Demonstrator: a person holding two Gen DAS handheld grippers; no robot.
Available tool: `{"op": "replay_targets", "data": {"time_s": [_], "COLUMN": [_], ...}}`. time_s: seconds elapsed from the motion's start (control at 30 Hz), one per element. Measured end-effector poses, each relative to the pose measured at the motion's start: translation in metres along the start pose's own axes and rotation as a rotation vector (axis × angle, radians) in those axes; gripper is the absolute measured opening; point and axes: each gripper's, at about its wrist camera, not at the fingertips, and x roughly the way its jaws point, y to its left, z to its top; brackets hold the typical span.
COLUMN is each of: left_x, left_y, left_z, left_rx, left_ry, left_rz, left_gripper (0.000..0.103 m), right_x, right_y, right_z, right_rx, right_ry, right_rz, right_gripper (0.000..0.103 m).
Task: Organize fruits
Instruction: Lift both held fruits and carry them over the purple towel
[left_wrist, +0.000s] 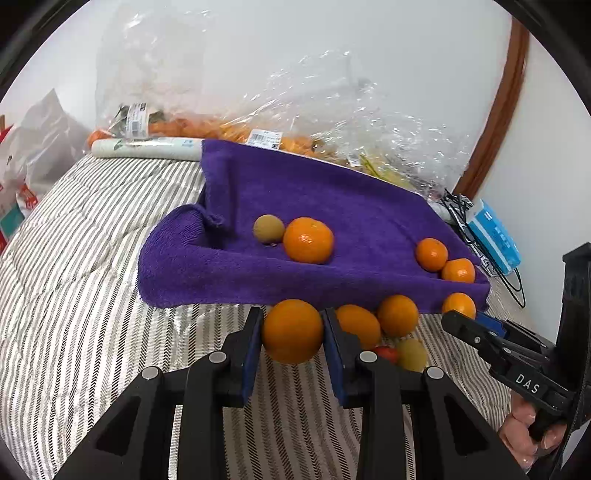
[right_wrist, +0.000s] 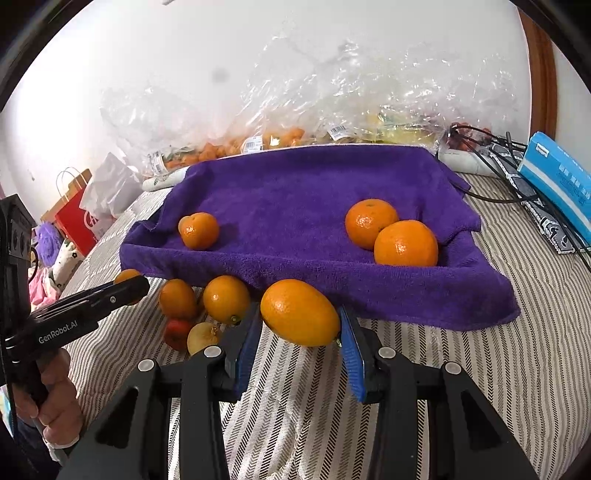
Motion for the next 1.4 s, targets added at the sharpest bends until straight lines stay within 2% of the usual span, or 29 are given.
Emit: {"op": "replay_targets", "data": {"time_s": [0.13, 0.27, 0.43, 0.63, 0.83, 0.97, 1.4], "left_x": [-0.003, -0.013, -0.036, -0.060, -0.079, -0.083, -0.088], "left_y": [-0.004, -0.009, -0.019, -0.024, -0.025, -0.026, -0.030], "left_z": [0.001, 0.000, 0.006, 0.021, 0.038, 0.044, 0.056], "left_rx": [0.016, 0.026, 0.037, 0.019, 0.027, 0.043, 0.041], "left_ry": [0.003, 0.017, -0.019, -0.033, -0.058, -0.070, -0.080], "left_rz": [0.009, 0.011, -0.001, -0.010, 0.013, 0.041, 0.030], "left_gripper": [0.030, 0.030, 0.030, 0.030, 0.030, 0.030, 0.030], "right_x": [-0.003, -0.017, -0.041, -0.055, -0.067, -0.073, -0.078], "right_y": [0.001, 0.007, 0.023, 0.030, 0.031, 0.032, 0.037], "right_z": [0.000, 0.001, 0.011, 0.024, 0.045, 0.056, 0.068], "right_rx": [0.012, 0.027, -0.017, -0.033, -0.036, -0.044, -0.048], "right_ry": [-0.004, -0.017, -0.070, -0.086, -0.126, -0.151, -0.159], "right_rz": [-0.007, 0.030, 0.033, 0.043, 0.037, 0.039, 0.039], "right_gripper": [0.042, 0.042, 0.042, 0.042, 0.042, 0.042, 0.042]}}
